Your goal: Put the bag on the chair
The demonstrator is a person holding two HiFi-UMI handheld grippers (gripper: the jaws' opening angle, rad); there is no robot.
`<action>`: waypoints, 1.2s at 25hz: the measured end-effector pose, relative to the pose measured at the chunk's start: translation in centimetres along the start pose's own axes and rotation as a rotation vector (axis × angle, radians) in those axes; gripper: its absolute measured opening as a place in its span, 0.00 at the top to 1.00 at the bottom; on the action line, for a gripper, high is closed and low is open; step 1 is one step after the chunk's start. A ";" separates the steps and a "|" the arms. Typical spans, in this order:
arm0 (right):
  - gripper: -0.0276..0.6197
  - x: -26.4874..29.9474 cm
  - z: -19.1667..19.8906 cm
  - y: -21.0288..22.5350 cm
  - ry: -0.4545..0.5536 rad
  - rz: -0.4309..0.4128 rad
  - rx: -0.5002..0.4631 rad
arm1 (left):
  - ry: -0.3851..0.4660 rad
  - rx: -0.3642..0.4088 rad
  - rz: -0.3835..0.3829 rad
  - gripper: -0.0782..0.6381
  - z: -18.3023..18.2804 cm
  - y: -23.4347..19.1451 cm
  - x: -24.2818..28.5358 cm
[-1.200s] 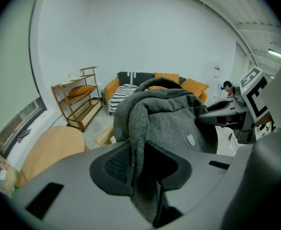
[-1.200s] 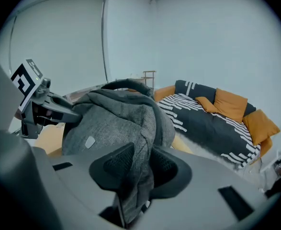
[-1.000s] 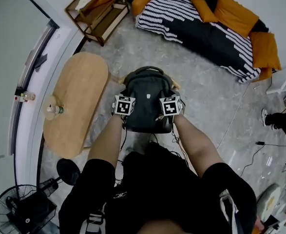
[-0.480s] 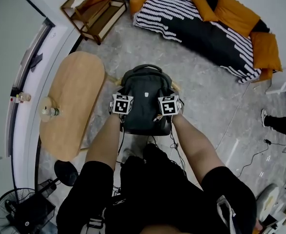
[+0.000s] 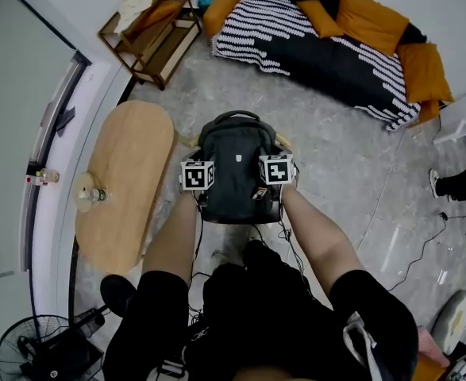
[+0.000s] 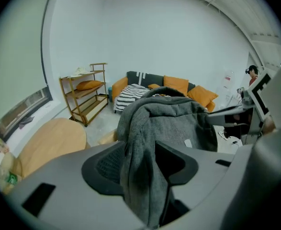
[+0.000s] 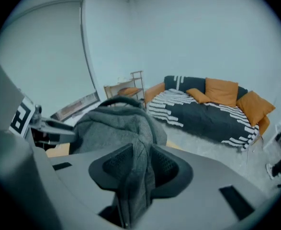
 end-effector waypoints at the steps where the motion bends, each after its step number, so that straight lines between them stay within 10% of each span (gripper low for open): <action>1: 0.75 -1.8 -0.3 -0.1 0.052 -0.002 0.023 | 0.019 -0.004 0.000 0.59 0.1 0.5 -1.5; 15: 0.74 -33.4 -5.2 -11.5 0.724 -0.103 -0.030 | 0.600 0.103 -0.049 0.81 -3.5 6.4 -36.4; 18: 0.94 -38.8 -4.8 -12.7 0.815 -0.106 -0.031 | 0.677 0.109 -0.110 0.83 -2.4 7.0 -42.6; 30: 0.94 -42.8 -1.6 -16.3 0.827 -0.050 -0.070 | 0.783 0.109 -0.106 0.84 1.7 6.8 -49.0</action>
Point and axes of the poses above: the fingertips, and each gripper's own axes: x forward along the fingers, y to its right, z out of its underside, the point moved 7 cm from there along -x, backward along the fingers, and after that the axes turned 10 degrees about -y, right-handed, at the moved point
